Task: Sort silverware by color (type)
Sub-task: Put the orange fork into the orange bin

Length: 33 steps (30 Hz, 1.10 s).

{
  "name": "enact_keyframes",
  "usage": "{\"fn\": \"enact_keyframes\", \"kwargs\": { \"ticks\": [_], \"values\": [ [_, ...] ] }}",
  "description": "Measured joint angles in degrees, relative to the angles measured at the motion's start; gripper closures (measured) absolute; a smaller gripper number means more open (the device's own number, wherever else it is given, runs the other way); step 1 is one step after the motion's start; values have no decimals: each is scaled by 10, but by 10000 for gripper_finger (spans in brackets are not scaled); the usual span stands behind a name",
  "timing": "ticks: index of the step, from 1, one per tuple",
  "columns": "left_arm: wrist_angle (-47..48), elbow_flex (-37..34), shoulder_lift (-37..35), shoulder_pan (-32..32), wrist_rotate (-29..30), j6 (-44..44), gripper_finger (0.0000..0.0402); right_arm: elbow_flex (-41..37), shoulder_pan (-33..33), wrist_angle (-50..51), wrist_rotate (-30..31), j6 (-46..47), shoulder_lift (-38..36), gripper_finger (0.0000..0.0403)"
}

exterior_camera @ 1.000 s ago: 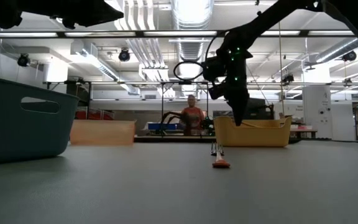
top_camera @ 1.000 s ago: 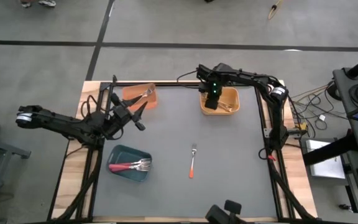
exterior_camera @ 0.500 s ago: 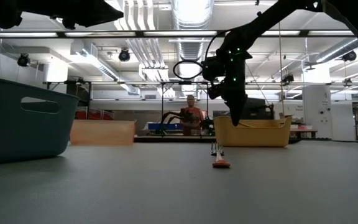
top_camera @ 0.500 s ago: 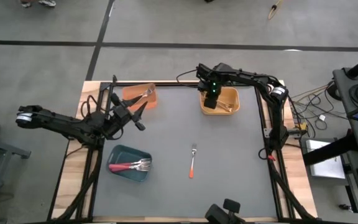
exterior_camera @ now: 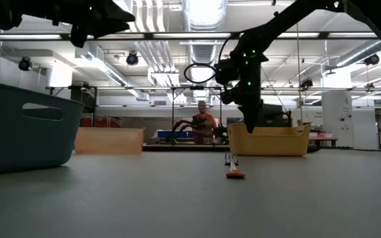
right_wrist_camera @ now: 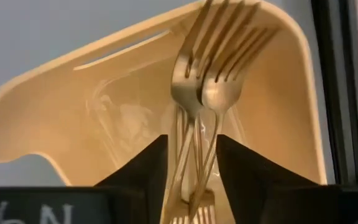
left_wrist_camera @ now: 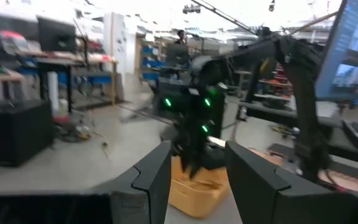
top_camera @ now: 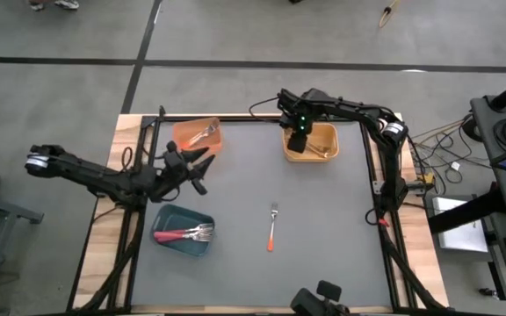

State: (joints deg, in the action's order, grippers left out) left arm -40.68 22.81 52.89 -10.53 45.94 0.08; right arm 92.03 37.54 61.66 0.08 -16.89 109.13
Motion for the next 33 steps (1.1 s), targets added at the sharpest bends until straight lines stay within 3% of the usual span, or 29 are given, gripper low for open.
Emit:
{"fn": "enact_keyframes", "kwargs": {
  "ticks": [7, 15, 21, 26, 33],
  "values": [
    [1, 0, 63, -36, 0, 104, 274, 10, -1, 12, -7, 41, -45, 258],
    [-6, 2, 154, -57, -5, 272, 274, -7, -40, -17, -50, 97, -135, 278],
    [12, 77, 234, -70, -54, 292, 274, -62, -104, -102, -51, 125, -216, 292],
    [151, 173, 288, -73, -95, 304, 274, -148, -155, -196, -50, 156, -297, 302],
    [369, 255, 327, -82, -111, 451, 274, -282, -226, -321, -46, 197, -407, 310]
  ]
}}
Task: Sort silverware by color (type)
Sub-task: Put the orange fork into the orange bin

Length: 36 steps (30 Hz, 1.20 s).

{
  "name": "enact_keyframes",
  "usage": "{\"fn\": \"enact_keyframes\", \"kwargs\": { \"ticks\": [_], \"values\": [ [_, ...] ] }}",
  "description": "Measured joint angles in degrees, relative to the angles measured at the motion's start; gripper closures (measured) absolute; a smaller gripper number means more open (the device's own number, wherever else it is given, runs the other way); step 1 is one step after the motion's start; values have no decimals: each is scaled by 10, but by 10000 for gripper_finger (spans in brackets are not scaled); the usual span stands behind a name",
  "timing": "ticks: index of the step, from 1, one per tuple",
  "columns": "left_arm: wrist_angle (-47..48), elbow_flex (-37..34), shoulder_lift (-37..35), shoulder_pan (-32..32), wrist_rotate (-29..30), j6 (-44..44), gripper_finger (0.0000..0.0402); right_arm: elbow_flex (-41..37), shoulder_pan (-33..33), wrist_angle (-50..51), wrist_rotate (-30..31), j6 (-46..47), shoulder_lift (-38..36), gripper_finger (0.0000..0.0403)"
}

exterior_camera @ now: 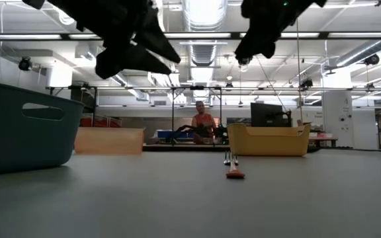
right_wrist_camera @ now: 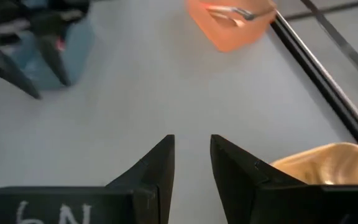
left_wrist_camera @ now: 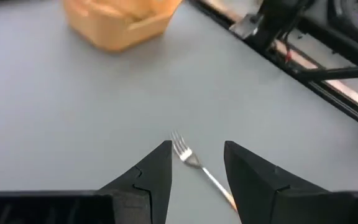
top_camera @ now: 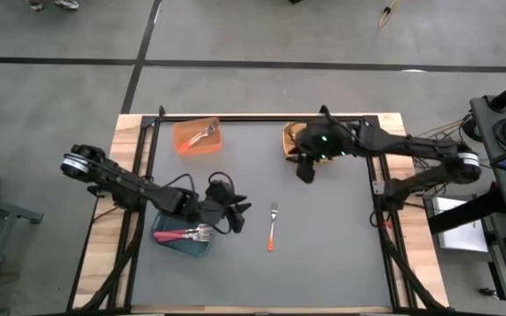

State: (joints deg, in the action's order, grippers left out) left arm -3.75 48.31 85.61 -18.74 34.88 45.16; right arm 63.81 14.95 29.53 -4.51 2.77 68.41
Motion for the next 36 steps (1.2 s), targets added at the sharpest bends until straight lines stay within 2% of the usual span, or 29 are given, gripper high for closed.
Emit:
{"fn": "enact_keyframes", "kwargs": {
  "ticks": [4, 7, 13, 20, 25, 31, 36],
  "values": [
    [85, 39, 19, -16, -4, 65, 274, -55, -27, -49, 0, 24, -47, 308],
    [121, 72, 40, -20, -34, 91, 274, -79, -40, -66, 1, 28, -73, 309],
    [187, 140, 95, -21, -71, 135, 274, -107, -61, -90, 2, 25, -111, 314],
    [277, 228, 162, -20, -85, 181, 274, -131, -69, -90, 2, -14, -131, 316],
    [318, 296, 216, -5, -83, 204, 274, -157, -69, -84, 1, -20, -133, 321],
    [348, 354, 278, 18, -83, 223, 274, -156, -68, -17, 2, -44, -149, 326],
    [362, 389, 321, 24, -97, 223, 269, -148, -68, -45, 1, -73, -172, 321]
  ]
}}
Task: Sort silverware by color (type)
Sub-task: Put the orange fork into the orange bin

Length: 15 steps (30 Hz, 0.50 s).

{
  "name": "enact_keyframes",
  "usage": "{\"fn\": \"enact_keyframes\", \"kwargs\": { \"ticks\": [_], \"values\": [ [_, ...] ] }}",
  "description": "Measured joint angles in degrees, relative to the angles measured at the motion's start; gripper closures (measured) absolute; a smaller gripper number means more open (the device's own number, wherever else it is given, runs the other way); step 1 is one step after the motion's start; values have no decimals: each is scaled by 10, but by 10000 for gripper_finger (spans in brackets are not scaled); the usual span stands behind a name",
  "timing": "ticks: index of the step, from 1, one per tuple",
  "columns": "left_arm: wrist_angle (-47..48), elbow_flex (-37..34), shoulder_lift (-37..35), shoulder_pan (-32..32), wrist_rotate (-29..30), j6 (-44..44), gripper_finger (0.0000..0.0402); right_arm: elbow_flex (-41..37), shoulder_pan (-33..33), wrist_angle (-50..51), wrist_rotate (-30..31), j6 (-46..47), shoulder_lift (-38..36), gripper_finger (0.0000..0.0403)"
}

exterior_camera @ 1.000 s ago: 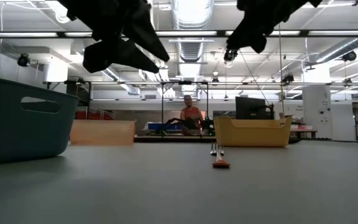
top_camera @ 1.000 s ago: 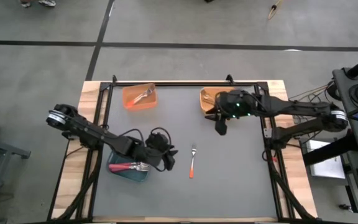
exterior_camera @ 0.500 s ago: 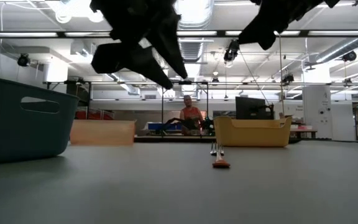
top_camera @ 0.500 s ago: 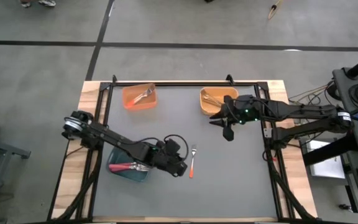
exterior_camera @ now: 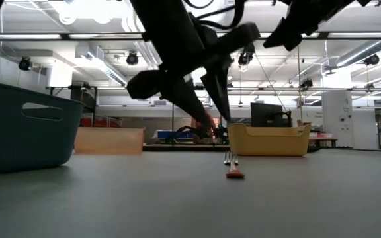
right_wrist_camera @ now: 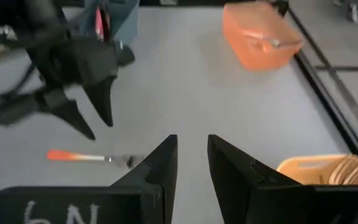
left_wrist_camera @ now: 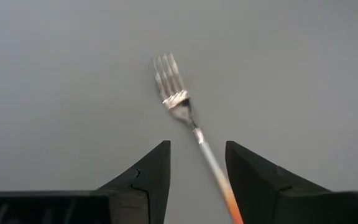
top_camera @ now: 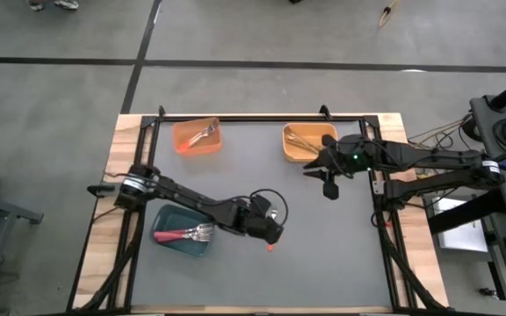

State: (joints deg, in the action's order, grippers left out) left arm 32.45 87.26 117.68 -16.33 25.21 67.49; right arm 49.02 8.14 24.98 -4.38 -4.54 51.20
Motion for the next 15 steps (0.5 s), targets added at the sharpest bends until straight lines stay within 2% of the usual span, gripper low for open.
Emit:
{"fn": "enact_keyframes", "kwargs": {
  "ticks": [5, 15],
  "values": [
    [35, 15, 25, 2, -3, 20, 244, -1, 0, 28, 0, -11, -5, 326],
    [6, 13, 50, 3, -2, 6, 202, -3, 0, 51, 0, -15, -5, 326]
  ]
}}
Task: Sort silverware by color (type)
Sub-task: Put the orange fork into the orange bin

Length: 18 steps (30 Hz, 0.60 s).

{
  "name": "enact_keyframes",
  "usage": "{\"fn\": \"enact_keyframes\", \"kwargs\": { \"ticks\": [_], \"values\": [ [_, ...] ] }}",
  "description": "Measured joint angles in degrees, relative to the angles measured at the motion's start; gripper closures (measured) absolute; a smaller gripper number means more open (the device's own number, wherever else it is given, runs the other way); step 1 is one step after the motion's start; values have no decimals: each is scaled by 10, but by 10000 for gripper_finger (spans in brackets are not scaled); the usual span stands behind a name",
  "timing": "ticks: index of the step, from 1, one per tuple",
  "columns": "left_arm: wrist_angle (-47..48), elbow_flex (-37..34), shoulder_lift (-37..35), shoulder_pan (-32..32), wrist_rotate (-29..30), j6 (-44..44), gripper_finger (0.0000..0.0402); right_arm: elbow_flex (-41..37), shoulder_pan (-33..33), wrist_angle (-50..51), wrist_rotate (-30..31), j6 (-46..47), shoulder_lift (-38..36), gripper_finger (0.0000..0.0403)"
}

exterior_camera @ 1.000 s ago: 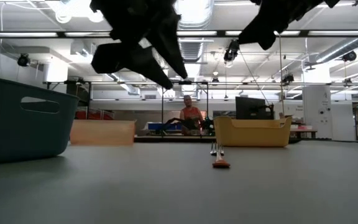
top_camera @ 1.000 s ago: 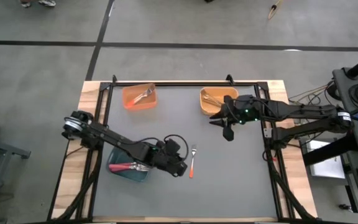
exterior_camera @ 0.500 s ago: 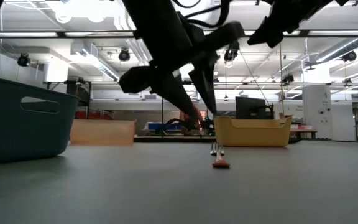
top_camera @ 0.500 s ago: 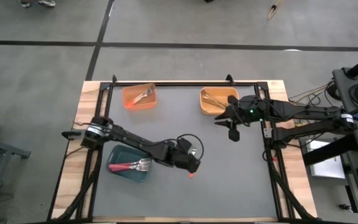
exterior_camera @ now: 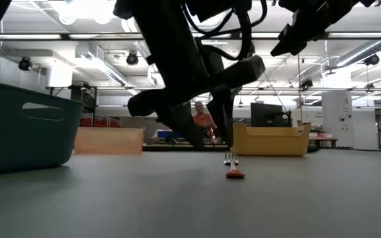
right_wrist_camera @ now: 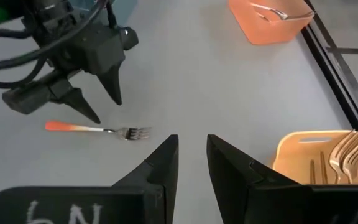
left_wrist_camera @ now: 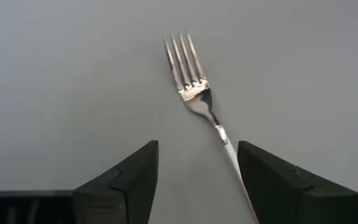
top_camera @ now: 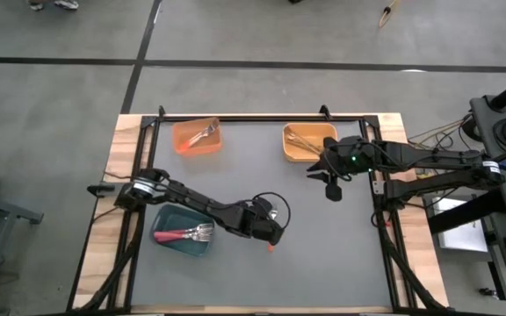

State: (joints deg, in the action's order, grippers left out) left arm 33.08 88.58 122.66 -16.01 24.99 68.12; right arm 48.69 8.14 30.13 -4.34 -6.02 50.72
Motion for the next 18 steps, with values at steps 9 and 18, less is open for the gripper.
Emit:
{"fn": "enact_keyframes", "kwargs": {
  "ticks": [9, 18],
  "values": [
    [-33, -1, 11, 0, 8, -2, 200, 0, 0, -10, 0, 0, 0, 334],
    [-51, -4, 11, 0, 42, -11, 200, 0, 0, -9, 0, -1, 0, 335]
  ]
}}
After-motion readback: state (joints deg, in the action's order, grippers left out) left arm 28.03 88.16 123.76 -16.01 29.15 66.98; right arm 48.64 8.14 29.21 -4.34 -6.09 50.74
